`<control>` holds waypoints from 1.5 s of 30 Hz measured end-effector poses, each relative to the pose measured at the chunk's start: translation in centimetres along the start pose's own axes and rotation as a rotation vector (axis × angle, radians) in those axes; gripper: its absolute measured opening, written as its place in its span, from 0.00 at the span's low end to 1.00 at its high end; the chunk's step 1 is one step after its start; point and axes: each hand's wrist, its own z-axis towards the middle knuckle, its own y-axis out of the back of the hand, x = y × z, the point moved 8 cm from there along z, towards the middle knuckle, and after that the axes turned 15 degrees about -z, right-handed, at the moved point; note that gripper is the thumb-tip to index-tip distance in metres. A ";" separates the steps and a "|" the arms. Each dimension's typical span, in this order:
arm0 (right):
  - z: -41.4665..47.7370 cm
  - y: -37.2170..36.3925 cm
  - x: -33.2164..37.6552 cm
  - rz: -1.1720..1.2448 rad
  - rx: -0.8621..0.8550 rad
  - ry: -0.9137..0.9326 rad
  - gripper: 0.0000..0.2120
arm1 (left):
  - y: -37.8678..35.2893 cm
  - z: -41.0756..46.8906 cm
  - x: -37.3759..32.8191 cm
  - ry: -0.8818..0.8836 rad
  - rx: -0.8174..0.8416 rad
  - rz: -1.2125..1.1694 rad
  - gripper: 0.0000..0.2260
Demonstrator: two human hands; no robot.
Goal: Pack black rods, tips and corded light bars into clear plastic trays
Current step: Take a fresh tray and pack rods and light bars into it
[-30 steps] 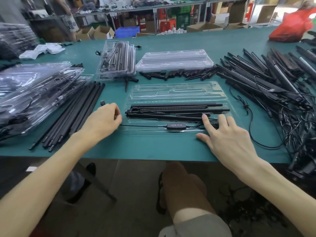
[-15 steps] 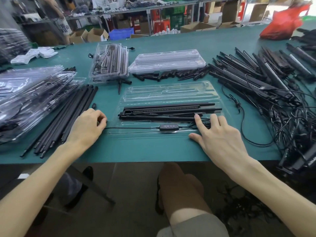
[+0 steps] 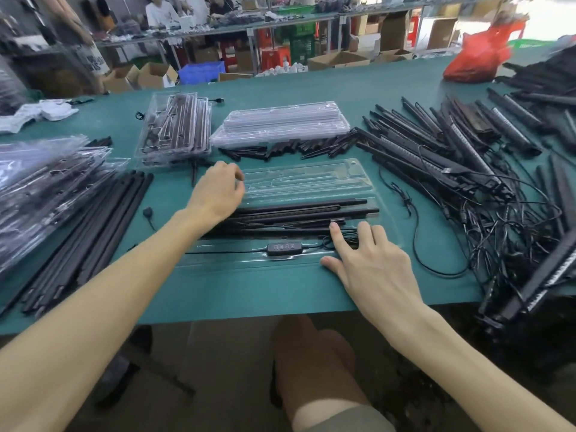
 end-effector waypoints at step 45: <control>-0.4 -1.7 -0.4 0.241 0.006 -0.095 0.27 | 4.7 -3.4 -13.4 -0.544 -0.254 0.020 0.17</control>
